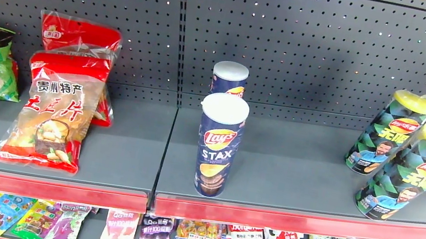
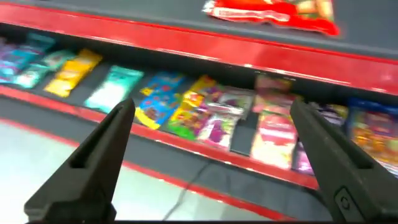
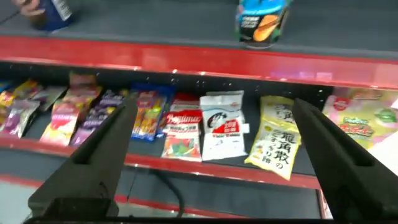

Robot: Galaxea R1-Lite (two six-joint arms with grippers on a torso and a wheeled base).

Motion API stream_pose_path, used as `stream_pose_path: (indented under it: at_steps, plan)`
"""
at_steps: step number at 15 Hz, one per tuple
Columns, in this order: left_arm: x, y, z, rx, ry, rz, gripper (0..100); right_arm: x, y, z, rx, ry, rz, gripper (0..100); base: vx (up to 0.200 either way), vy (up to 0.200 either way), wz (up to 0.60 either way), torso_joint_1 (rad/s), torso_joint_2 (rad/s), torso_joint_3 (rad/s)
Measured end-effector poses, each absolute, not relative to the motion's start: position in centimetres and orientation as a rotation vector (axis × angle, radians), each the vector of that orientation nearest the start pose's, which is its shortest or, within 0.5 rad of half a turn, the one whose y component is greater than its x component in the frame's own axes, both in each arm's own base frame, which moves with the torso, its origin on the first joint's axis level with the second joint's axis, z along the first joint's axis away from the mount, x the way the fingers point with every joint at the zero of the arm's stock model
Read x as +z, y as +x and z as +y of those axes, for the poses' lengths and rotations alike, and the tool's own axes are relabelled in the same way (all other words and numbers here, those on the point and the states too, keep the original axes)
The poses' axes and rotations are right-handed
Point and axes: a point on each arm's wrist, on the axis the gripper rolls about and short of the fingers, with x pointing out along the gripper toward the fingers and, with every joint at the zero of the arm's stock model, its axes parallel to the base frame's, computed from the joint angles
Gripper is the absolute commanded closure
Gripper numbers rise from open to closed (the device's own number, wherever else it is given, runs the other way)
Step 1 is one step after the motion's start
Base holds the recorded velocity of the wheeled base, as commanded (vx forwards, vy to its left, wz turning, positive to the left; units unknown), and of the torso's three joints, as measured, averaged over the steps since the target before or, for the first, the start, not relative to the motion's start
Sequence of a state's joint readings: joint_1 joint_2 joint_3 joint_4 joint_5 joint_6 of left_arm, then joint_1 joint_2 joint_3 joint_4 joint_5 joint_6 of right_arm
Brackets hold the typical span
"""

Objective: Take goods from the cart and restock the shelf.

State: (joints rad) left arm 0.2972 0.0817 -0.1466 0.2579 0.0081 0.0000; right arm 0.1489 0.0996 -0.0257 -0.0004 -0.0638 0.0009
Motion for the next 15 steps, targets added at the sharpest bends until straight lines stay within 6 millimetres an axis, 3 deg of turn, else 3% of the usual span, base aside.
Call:
stream_pose_path:
  at_steps: [6, 9, 13, 15]
  plan:
    - [8.9, -2.2, -0.2, 0.026, -0.021, 0.068, 0, 8.4, -1.6, -0.4, 0.099, -0.004, 0.069, 0, 0.000, 0.000, 0.00, 0.000, 0.00, 0.000]
    - [8.7, -2.3, 0.2, 0.112, -0.028, -0.042, 0, 8.4, -1.6, -0.4, 0.080, -0.007, 0.069, 0, 0.000, 0.000, 0.00, 0.000, 0.00, 0.000]
    - [7.6, -2.3, -0.1, -0.040, 0.004, 0.007, 0, 8.7, -1.7, -0.1, 0.231, -0.020, 0.044, 0, 0.000, 0.000, 0.00, 0.000, 0.00, 0.000]
    - [7.6, -2.3, -0.1, -0.033, -0.009, 0.007, 0, 8.5, -1.6, -0.2, 0.142, 0.010, 0.054, 0, 0.000, 0.000, 0.00, 0.000, 0.00, 0.000]
